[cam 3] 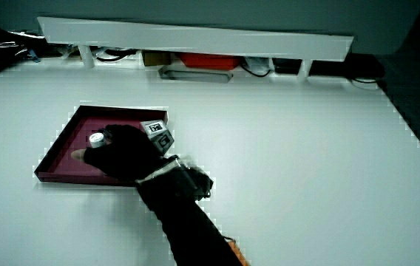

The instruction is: Pick glue stick

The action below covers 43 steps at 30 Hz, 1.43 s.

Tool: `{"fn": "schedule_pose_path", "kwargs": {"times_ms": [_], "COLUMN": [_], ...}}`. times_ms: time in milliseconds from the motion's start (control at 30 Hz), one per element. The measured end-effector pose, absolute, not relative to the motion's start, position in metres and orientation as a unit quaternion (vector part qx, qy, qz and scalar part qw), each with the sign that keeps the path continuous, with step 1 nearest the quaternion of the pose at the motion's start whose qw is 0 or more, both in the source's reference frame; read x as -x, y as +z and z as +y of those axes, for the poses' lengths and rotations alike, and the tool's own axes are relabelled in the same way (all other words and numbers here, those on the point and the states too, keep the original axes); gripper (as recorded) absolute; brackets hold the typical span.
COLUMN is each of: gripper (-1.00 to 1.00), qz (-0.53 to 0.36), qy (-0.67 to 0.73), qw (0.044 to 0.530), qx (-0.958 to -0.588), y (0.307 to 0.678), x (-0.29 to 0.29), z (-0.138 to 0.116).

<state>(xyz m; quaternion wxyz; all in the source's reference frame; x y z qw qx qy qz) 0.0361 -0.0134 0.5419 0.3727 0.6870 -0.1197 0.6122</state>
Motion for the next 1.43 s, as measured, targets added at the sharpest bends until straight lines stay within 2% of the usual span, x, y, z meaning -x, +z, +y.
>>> {"fn": "schedule_pose_path", "kwargs": {"times_ms": [300,667,933,1433], "gripper": [0.62,1.0,1.0,1.0], "qz": [-0.096,-0.091,-0.109,-0.142], "qy": [0.642,0.652,0.659,0.671], "qw": [0.336,0.321,0.301,0.267], "qx": [-0.682,-0.681,-0.68,-0.677], "y": [0.547,0.547,0.535,0.468], "x": [-0.039,-0.039,-0.046,-0.089], "z": [-0.011,-0.008,-0.014,-0.037]}}
